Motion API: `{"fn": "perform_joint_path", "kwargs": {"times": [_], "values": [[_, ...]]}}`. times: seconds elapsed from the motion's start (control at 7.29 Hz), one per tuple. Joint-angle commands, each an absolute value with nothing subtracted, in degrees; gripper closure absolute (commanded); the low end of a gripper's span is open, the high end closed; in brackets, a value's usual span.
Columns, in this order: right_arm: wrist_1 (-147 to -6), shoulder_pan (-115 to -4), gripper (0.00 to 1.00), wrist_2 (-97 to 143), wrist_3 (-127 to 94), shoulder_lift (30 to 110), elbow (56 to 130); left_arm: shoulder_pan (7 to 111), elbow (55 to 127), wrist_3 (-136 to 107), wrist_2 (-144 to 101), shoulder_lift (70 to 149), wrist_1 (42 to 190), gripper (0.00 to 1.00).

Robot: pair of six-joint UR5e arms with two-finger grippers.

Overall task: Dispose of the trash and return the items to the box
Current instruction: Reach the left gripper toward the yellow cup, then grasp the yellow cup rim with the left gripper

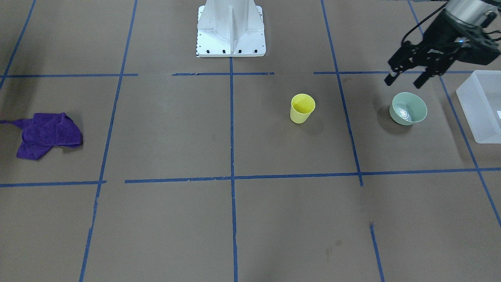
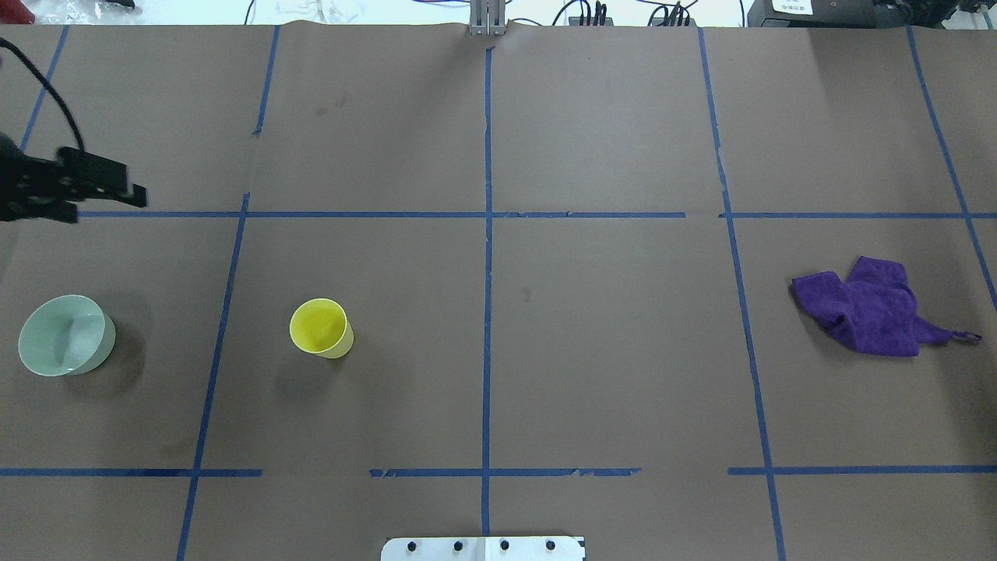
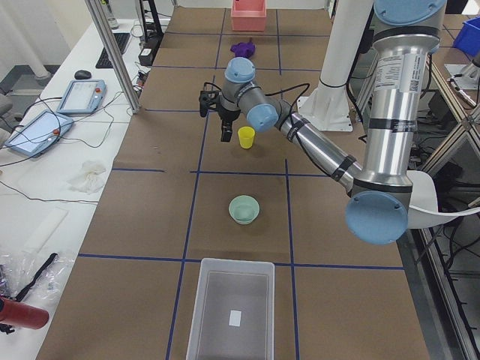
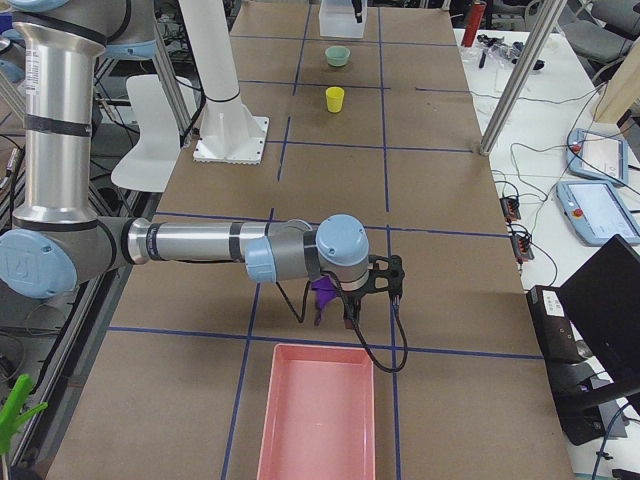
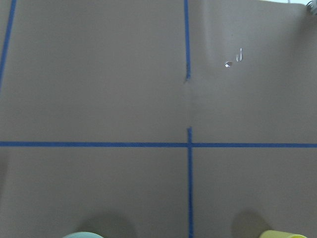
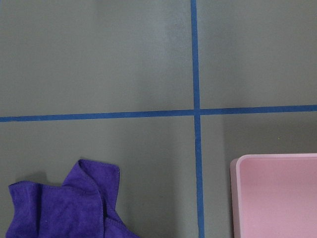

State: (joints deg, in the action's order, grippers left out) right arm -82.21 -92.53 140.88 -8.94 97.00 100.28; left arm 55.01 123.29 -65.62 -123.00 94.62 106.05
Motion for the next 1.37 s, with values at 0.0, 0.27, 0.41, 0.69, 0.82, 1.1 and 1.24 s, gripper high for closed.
{"fn": "perform_joint_path", "kwargs": {"times": [0.0,0.27,0.41,0.69,0.82,1.1,1.24], "values": [[-82.0,-92.5,0.00,140.8,-11.5,96.9,100.3,39.3,117.8,-78.9,-109.7,102.4,107.1,0.00],[-82.3,-92.5,0.00,141.6,-11.7,96.6,100.7,33.8,111.6,-80.4,-104.8,106.4,107.0,0.00],[-83.0,-92.5,0.00,142.6,-14.4,96.4,101.9,33.4,111.2,-80.3,-104.7,106.1,107.0,0.00],[-83.1,-90.6,0.00,143.2,-19.9,96.7,105.5,32.5,111.2,-80.2,-104.8,105.6,106.9,0.00],[-83.1,-90.3,0.00,143.0,-20.0,96.6,105.5,32.0,111.2,-80.2,-104.8,105.3,106.8,0.00],[-83.1,-89.9,0.00,143.0,-20.3,96.5,105.8,31.1,111.3,-80.2,-104.8,103.1,106.8,0.00],[-83.1,-89.7,0.00,143.0,-20.4,96.5,105.8,29.9,110.9,-80.2,-104.8,102.9,106.7,0.00]]}}
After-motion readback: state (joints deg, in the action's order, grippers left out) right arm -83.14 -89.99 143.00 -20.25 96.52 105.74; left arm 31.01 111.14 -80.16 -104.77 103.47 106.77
